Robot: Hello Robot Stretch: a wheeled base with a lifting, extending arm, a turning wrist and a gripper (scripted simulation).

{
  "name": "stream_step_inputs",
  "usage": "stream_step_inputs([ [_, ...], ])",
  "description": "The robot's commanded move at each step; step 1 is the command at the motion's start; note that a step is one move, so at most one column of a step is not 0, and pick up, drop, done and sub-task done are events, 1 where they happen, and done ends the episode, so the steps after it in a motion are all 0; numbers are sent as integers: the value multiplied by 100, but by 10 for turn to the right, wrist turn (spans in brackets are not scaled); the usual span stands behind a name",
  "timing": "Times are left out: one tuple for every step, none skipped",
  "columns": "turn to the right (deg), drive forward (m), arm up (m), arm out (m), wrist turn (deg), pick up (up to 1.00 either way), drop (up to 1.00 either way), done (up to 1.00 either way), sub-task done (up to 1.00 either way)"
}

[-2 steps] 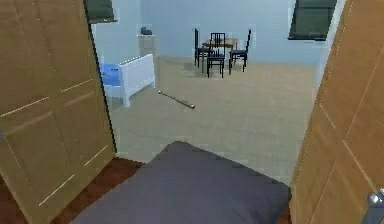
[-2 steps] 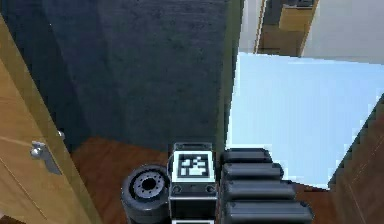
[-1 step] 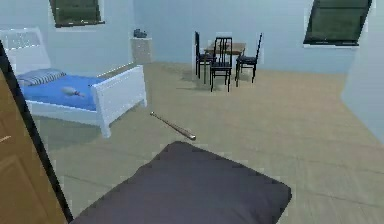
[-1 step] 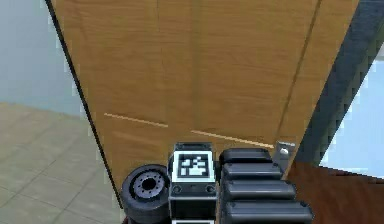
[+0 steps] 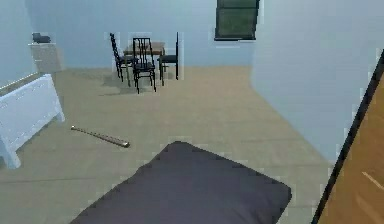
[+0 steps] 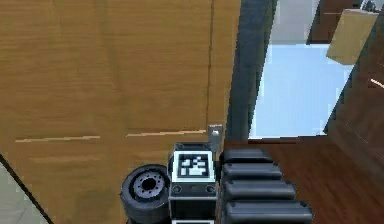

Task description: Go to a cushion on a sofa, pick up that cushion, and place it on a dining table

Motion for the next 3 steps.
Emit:
stream_step_inputs([
  [0,100,0,0,0,0,0,0,0],
  [0,100,0,0,0,0,0,0,0],
  [0,100,0,0,0,0,0,0,0],
])
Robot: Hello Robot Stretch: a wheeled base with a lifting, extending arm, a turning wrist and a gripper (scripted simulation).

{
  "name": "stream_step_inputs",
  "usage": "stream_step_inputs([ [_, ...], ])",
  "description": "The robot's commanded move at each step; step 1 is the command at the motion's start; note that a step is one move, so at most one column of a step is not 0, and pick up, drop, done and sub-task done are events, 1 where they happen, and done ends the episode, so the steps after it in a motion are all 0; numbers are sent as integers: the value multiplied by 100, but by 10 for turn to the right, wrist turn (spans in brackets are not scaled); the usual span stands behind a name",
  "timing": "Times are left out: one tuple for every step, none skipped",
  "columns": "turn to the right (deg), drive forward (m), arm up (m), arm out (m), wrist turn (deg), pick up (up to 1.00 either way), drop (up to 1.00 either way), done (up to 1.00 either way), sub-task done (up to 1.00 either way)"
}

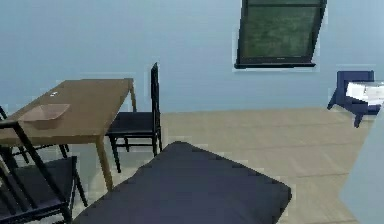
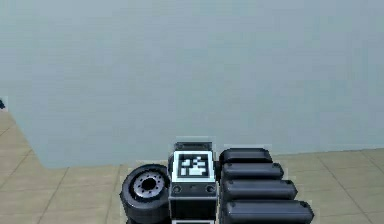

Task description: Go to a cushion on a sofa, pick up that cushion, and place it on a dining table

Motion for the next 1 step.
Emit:
stream_step_inputs([
  [30,0,0,0,0,0,0,0,0],
])
